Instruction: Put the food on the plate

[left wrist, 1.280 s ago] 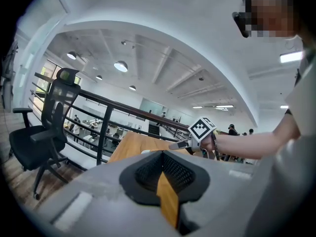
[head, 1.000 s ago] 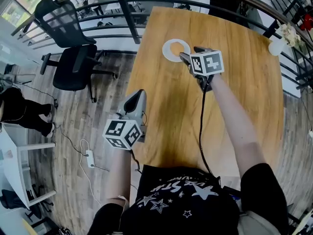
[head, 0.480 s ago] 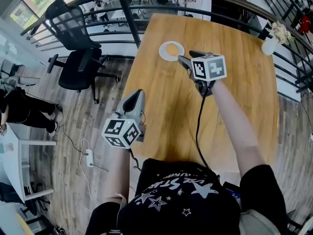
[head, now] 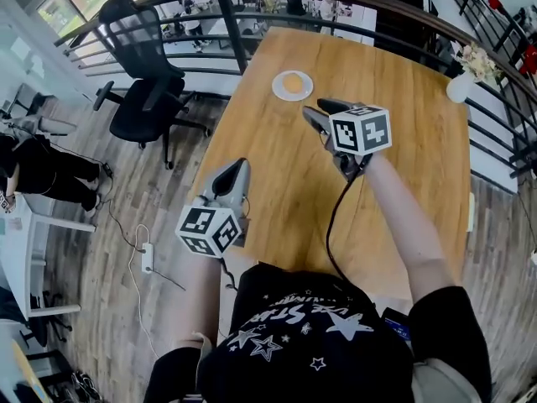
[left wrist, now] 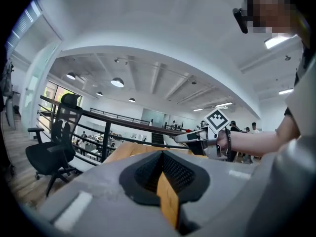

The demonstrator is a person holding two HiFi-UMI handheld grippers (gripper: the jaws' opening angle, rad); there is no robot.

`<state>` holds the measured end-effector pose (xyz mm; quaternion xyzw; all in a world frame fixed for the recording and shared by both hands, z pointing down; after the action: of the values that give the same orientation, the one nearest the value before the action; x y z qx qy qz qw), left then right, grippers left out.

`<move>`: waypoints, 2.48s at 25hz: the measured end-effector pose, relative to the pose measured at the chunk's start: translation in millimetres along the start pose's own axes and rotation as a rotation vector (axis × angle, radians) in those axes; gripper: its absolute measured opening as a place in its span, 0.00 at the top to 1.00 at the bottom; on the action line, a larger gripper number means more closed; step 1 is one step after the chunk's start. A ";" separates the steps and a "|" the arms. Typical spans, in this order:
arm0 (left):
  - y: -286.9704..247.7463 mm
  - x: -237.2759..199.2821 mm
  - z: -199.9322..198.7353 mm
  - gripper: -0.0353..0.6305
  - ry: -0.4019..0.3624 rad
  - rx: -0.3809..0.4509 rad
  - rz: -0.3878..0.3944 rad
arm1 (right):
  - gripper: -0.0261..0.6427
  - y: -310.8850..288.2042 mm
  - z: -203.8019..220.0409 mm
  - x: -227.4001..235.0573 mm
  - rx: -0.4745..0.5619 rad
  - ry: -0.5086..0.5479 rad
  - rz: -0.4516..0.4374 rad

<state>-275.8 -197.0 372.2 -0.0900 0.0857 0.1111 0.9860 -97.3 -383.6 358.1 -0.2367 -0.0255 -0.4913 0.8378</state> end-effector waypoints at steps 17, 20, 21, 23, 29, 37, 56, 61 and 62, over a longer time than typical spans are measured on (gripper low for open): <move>57.2 55.7 37.5 0.94 0.071 -0.004 -0.131 | 0.96 76.3 58.5 -17.0 0.078 -0.084 -0.095; 65.5 55.6 41.7 0.94 0.067 -0.021 -0.141 | 0.96 77.2 68.7 -13.5 0.076 -0.109 -0.089; 69.4 55.2 43.1 0.94 0.068 -0.025 -0.147 | 0.96 77.1 72.4 -14.5 0.075 -0.115 -0.086; 81.1 54.6 45.6 0.94 0.076 -0.024 -0.164 | 0.96 75.7 80.8 -20.6 0.065 -0.112 -0.081; 139.3 57.8 57.7 0.94 0.102 -0.015 -0.220 | 0.96 78.1 105.4 -62.4 0.050 -0.115 -0.103; 202.2 66.0 94.0 0.94 0.144 0.006 -0.288 | 0.96 92.3 145.0 -108.4 0.026 -0.111 -0.162; 318.5 190.7 132.6 0.94 0.171 0.014 -0.290 | 0.96 237.6 228.6 -183.5 -0.037 -0.101 -0.166; 332.9 214.5 146.4 0.94 0.170 -0.004 -0.274 | 0.96 269.5 250.3 -190.6 -0.031 -0.119 -0.154; 335.6 218.6 148.7 0.94 0.171 -0.008 -0.271 | 0.96 276.1 255.5 -192.2 -0.034 -0.123 -0.151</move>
<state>-122.3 198.7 421.8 -0.1137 0.1559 -0.0306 0.9807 82.7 -8.2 429.1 -0.2779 -0.0864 -0.5380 0.7911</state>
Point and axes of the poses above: the fingertips, and each gripper's own axes: y backward along the fingers, x to its right, z out of its underside, the point moved 6 cm from there along y, backward along the fingers, and after that the axes turned 5 degrees about -z, right-handed, at the moved point
